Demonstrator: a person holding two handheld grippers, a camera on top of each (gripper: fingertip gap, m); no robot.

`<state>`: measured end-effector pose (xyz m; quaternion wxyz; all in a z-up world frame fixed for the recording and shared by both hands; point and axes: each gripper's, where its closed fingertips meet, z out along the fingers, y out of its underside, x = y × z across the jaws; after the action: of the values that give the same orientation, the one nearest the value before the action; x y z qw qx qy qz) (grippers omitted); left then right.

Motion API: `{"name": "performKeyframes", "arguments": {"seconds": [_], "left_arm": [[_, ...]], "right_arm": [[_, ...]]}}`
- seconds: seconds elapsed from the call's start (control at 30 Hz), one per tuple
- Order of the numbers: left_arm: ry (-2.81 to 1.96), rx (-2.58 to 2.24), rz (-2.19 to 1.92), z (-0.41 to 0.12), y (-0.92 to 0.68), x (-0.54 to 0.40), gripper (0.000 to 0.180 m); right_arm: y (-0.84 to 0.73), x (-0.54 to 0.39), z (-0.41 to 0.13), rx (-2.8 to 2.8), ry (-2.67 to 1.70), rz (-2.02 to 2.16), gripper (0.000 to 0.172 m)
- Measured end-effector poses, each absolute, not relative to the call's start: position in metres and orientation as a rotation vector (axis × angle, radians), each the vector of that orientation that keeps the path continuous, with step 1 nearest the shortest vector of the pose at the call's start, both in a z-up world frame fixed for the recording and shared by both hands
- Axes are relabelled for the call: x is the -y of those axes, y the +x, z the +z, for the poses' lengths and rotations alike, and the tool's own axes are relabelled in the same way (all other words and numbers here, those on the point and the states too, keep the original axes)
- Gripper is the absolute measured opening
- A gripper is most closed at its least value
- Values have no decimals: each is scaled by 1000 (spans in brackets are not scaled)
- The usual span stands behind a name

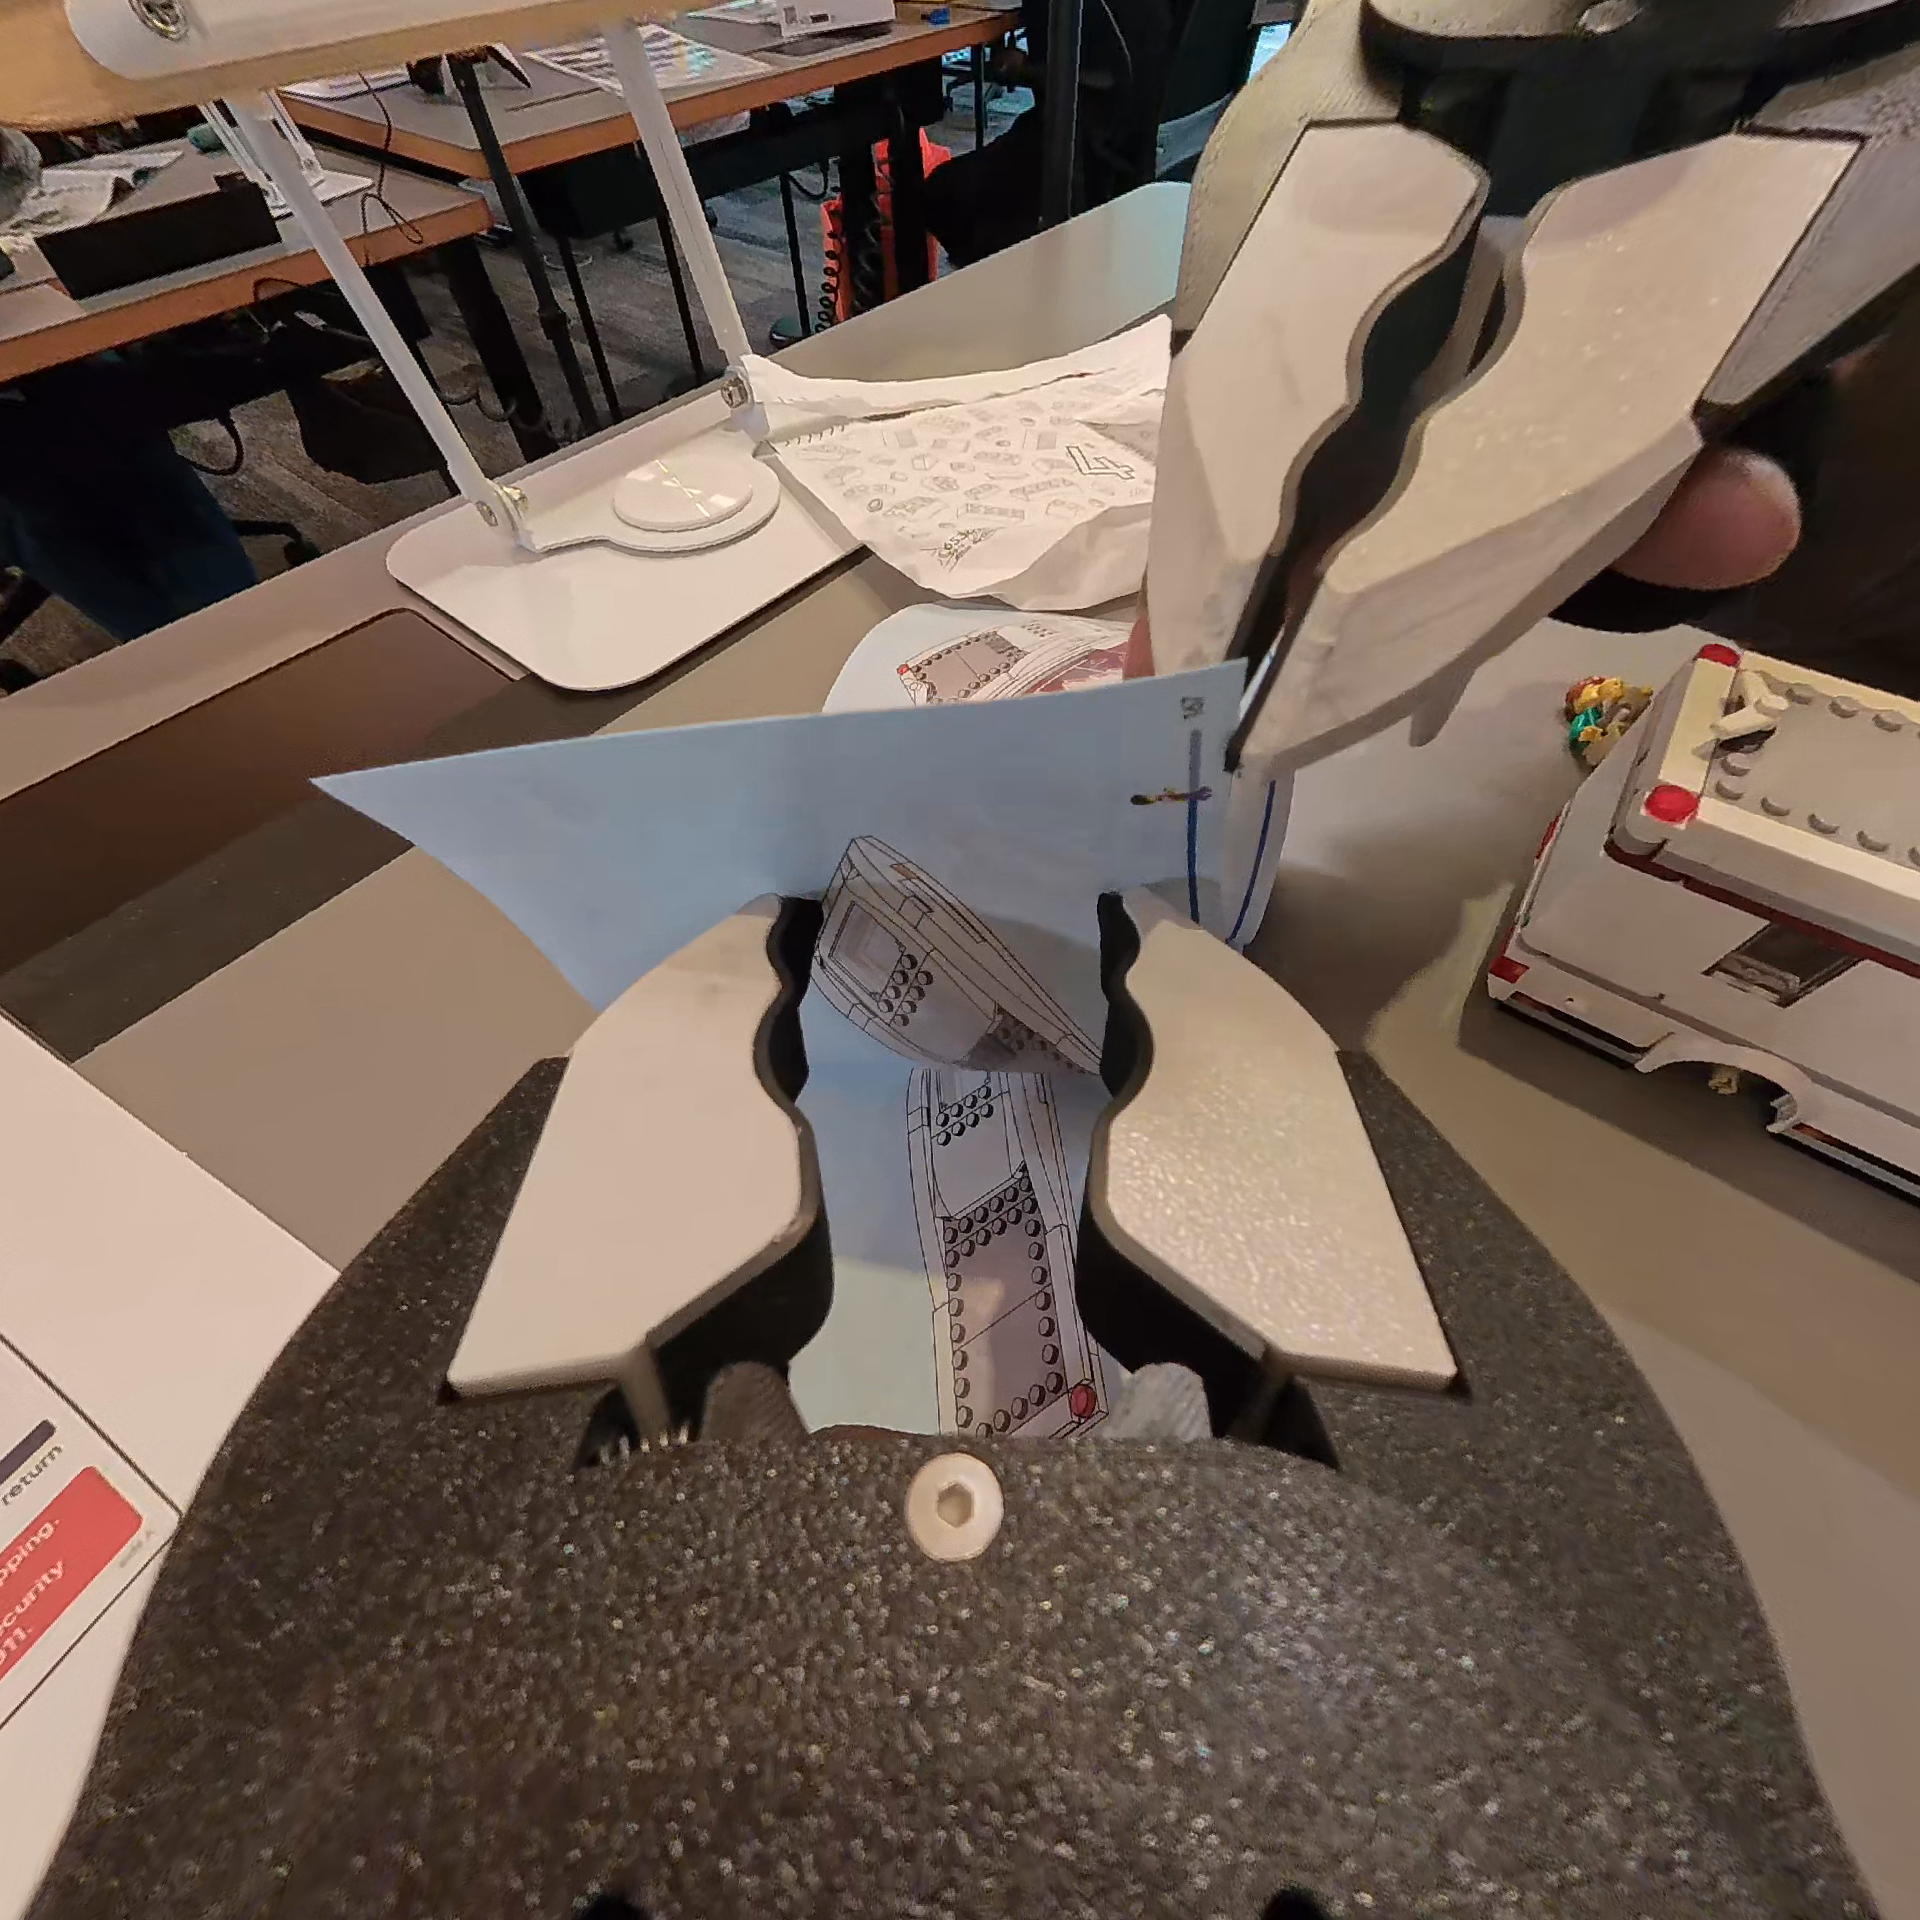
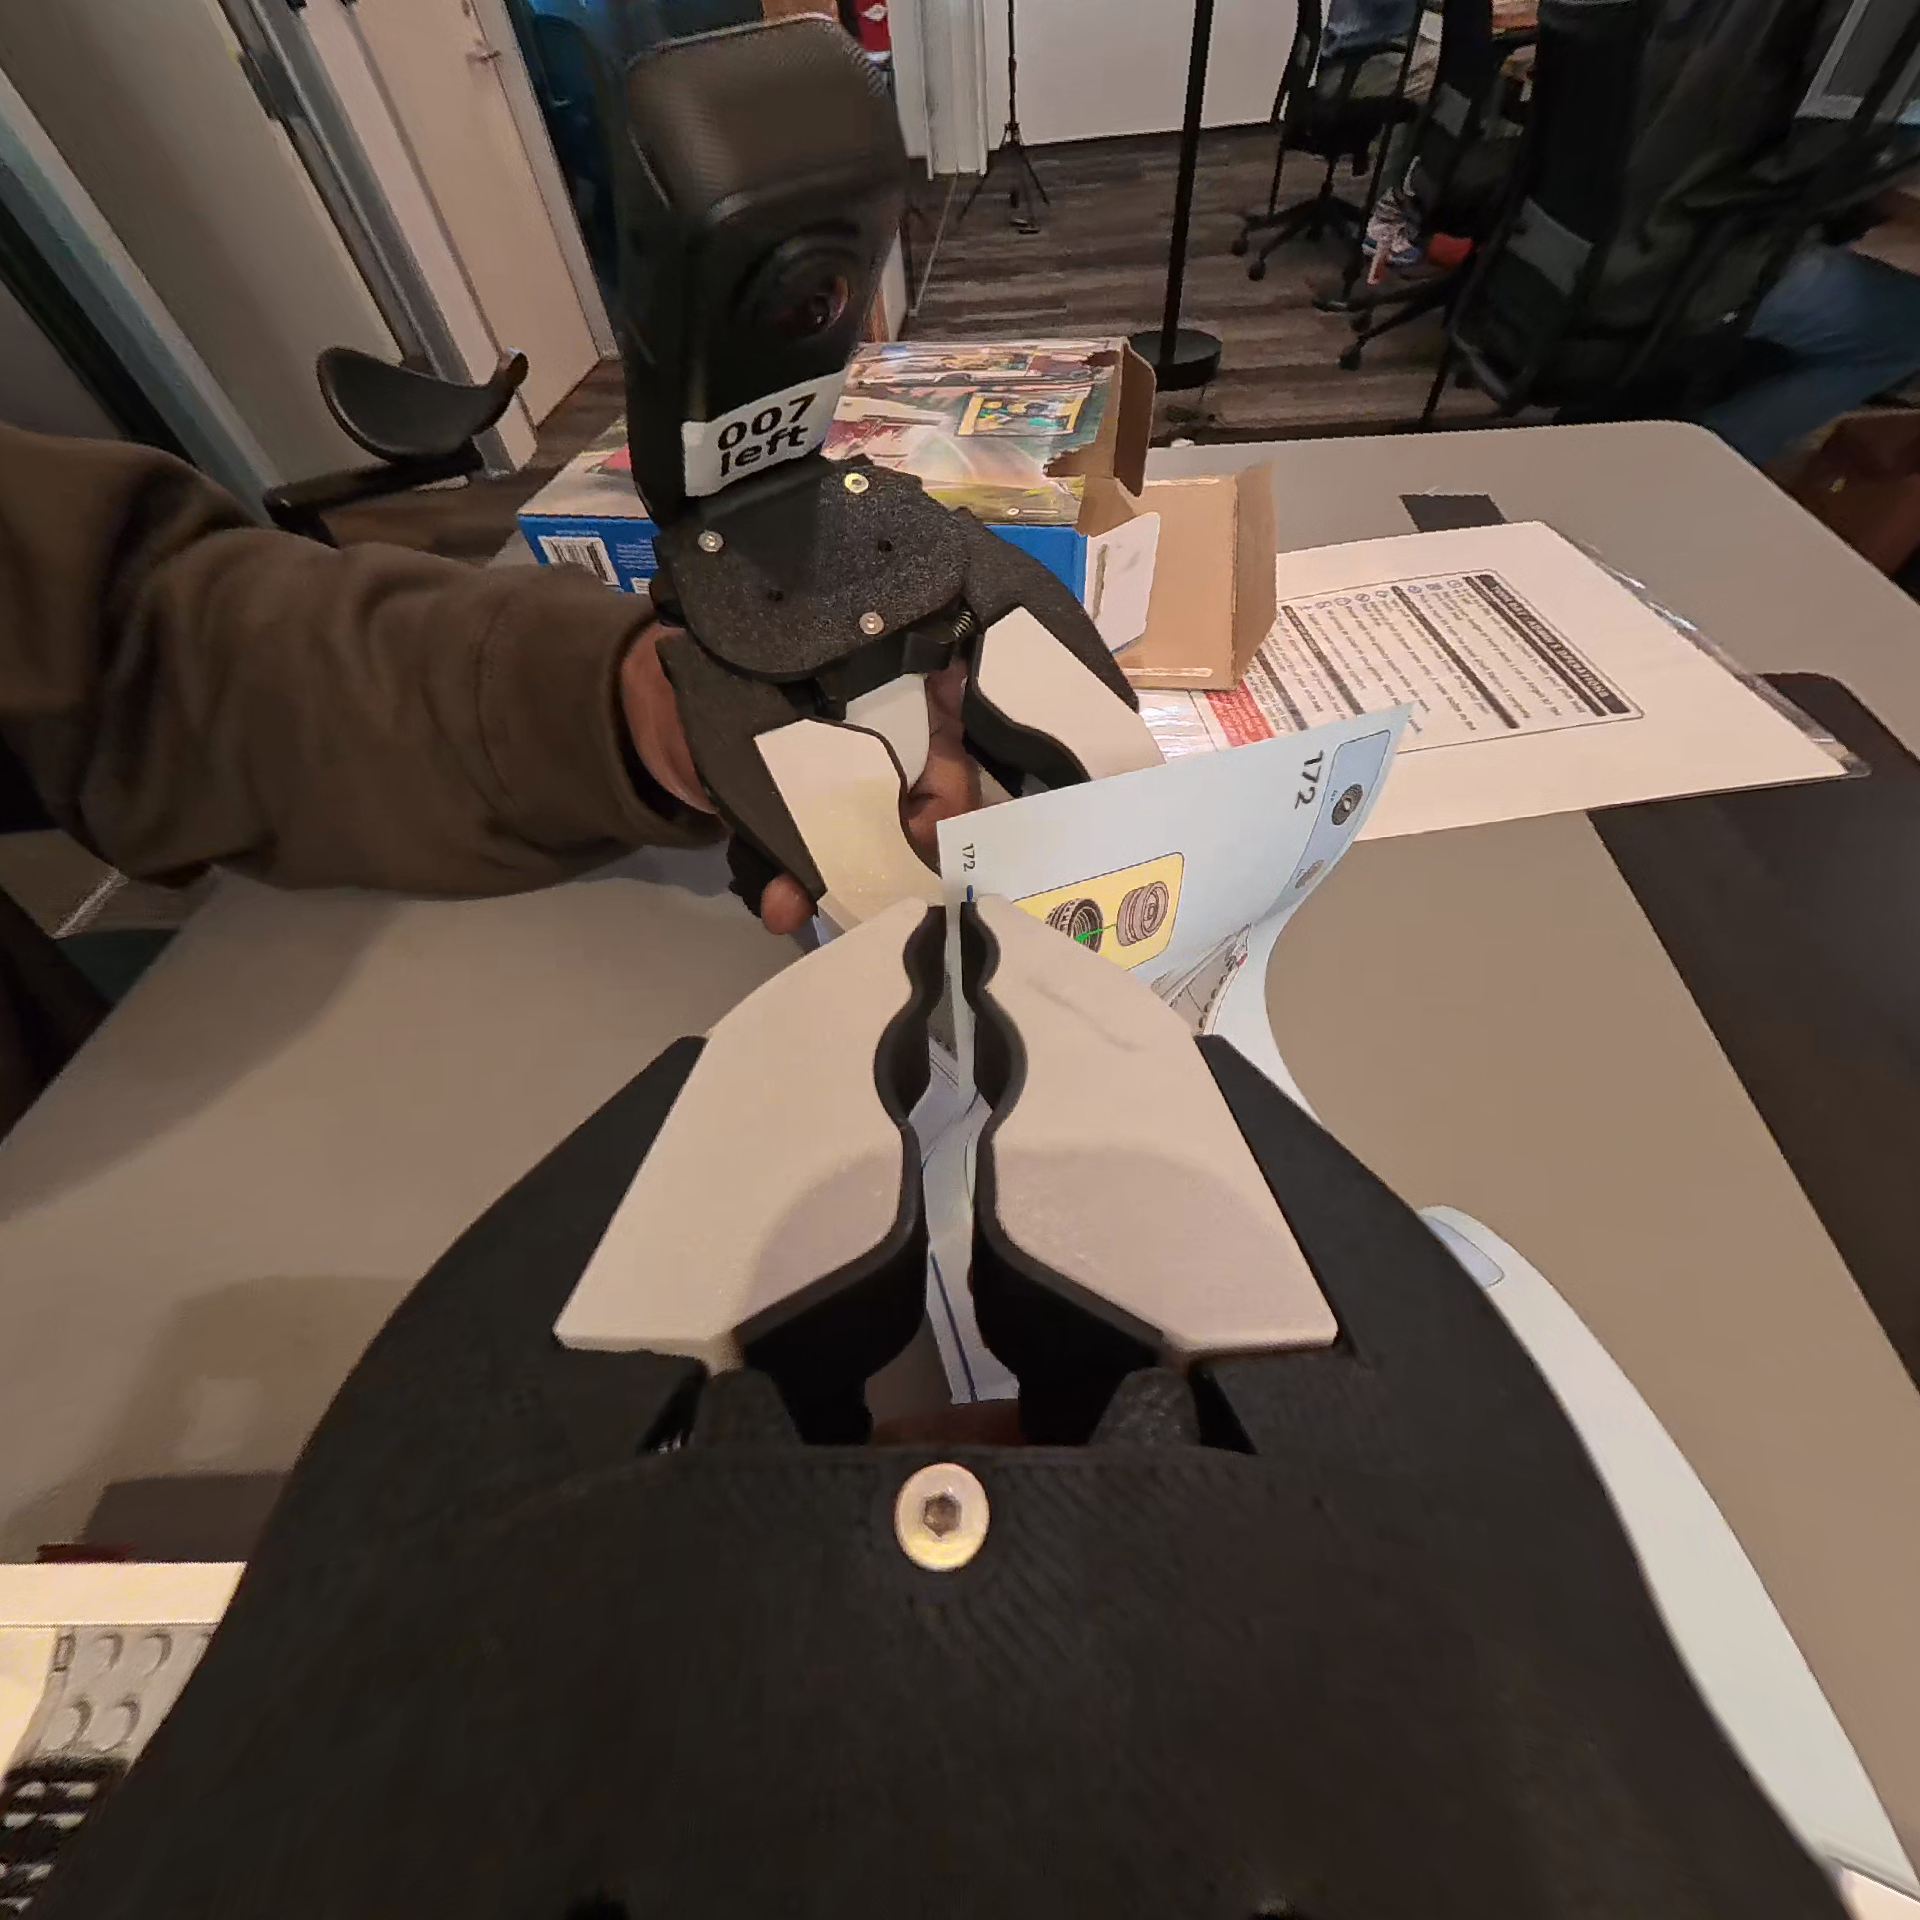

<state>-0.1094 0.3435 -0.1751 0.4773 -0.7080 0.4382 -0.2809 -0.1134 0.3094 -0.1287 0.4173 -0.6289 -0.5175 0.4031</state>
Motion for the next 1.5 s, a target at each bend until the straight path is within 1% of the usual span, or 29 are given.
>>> {"name": "performKeyframes", "arguments": {"seconds": [0.33, 0.53, 0.73, 1.07, 1.1, 1.17, 1.27, 1.37, 1.43, 1.5], "left_arm": [[-1735, -1073, -685, -176, -110, -344, 55], [-1733, -1068, -682, -175, -110, -344, 55], [-1742, -1076, -683, -177, -110, -344, 55], [-1776, -1086, -683, -184, -112, -345, 55], [-1776, -1086, -682, -184, -112, -345, 55], [-1777, -1087, -683, -184, -112, -345, 55], [-1778, -1089, -682, -184, -112, -345, 55], [-1782, -1092, -684, -185, -112, -344, 55], [-1787, -1098, -680, -186, -112, -344, 55], [-1792, -1100, -680, -187, -112, -345, 55]], "right_arm": [[-112, -310, -130, 1263, -1598, 1109, 3], [-112, -315, -136, 1276, -1618, 1028, 11], [-109, -326, -139, 1260, -1637, 918, 12], [-95, -334, -130, 1203, -1621, 943, 14], [-94, -334, -130, 1207, -1615, 943, 15], [-94, -332, -127, 1216, -1581, 944, 24], [-94, -332, -124, 1241, -1512, 888, 32], [-92, -334, -136, 1314, -1520, 768, 40], [-89, -337, -147, 1360, -1562, 692, 50], [-87, -337, -154, 1387, -1598, 672, 54]]}}
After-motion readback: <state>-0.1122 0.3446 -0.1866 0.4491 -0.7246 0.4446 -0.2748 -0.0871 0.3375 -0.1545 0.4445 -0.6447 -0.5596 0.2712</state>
